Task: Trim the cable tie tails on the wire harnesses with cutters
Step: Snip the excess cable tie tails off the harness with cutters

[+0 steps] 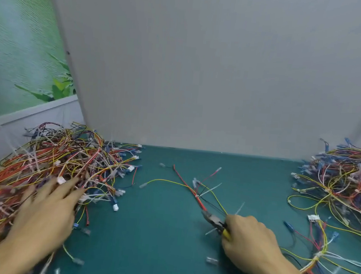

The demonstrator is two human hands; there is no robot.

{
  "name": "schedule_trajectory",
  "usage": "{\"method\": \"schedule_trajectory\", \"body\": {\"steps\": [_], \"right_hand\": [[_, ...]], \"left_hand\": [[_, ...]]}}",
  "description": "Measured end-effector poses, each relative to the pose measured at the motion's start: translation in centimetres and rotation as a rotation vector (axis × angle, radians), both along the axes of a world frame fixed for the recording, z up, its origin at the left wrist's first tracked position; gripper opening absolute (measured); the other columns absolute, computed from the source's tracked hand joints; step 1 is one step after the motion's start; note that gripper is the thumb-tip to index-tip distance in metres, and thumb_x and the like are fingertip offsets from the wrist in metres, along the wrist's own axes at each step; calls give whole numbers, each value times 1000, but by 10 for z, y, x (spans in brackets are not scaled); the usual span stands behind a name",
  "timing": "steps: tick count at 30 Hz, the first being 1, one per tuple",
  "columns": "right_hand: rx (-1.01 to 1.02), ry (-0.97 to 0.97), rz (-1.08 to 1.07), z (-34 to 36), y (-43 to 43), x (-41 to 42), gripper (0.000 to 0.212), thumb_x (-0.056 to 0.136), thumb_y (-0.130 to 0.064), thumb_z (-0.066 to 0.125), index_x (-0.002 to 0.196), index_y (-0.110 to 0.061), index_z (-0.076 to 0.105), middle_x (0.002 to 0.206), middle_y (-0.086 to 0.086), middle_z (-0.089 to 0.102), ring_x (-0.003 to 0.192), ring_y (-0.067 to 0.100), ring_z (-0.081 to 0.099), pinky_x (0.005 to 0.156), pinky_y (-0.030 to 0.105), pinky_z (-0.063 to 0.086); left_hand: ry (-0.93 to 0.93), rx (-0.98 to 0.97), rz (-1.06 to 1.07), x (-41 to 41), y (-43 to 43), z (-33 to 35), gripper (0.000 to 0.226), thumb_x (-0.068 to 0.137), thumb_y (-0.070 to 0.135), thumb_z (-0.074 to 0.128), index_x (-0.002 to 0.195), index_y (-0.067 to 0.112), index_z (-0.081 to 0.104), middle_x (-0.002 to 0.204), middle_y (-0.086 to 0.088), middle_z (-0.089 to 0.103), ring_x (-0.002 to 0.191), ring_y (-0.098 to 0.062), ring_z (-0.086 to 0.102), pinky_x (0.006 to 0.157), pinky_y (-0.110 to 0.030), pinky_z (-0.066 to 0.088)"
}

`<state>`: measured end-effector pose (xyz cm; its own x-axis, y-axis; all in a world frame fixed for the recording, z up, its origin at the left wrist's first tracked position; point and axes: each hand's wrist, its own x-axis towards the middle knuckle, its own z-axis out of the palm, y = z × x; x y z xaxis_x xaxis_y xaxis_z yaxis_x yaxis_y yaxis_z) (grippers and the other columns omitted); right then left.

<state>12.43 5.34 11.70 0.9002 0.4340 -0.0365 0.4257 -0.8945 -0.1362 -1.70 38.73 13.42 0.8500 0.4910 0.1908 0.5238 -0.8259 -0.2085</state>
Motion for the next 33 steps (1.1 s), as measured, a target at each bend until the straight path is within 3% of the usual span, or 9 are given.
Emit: {"method": "schedule_trajectory", "body": {"steps": [2,5,8,11,14,17,21,29,33], "right_hand": [[26,30,35,-1,5,-8,10,85,-33,44,86,-24,42,78,0,41,91,32,56,65,35,34],[95,92,102,3,14,-23,19,87,-42,47,85,-24,40,81,1,42,86,33,51,65,35,34],[227,118,116,20,15,-22,31,88,-48,51,78,-22,37,83,0,48,81,31,47,65,34,37],[319,26,39,45,3,4,29,88,-45,55,77,-22,43,79,-1,52,80,28,51,63,33,37],[269,-83,-64,58,-11,35,19,87,-38,55,83,-21,50,81,1,55,81,30,54,62,33,38],[96,-89,-87,46,-9,50,8,85,-28,54,90,-21,54,87,5,55,80,31,52,64,31,37],[-35,-14,3,19,8,47,17,83,-21,53,97,-17,60,95,9,59,92,34,60,67,31,39],[-12,16,90,9,13,28,15,82,-31,55,89,-18,56,85,6,53,80,33,53,64,32,36],[-28,-3,73,7,21,23,5,79,-20,52,83,-19,50,87,8,55,86,33,57,63,32,32]], "left_hand": [[-195,13,-248,5,-31,4,45,59,18,85,103,18,74,113,-7,66,101,-33,63,84,-52,52],[-239,-285,-406,24,-85,9,14,81,32,70,93,26,74,93,9,63,89,-16,62,81,-30,51],[-132,-501,-272,62,-123,-2,36,93,51,45,95,24,68,93,6,67,98,-19,61,82,-31,48],[-101,-556,-174,97,-150,-12,48,88,63,43,88,20,65,94,1,69,98,-25,62,77,-32,47],[-82,-515,-111,119,-167,-23,54,81,70,43,94,21,63,102,0,66,103,-25,60,86,-38,42],[-58,-483,-50,132,-172,-27,42,77,60,49,95,23,59,107,0,64,107,-25,58,88,-40,37],[-68,-489,-48,130,-167,-25,17,77,38,52,83,22,54,100,2,66,101,-24,60,78,-37,32],[-279,-667,5,101,-132,-33,21,73,25,60,92,26,66,92,6,70,97,-24,62,79,-31,51],[-340,-718,1,98,-127,-37,27,73,22,60,98,30,68,90,12,70,99,-21,62,78,-28,50]]}}
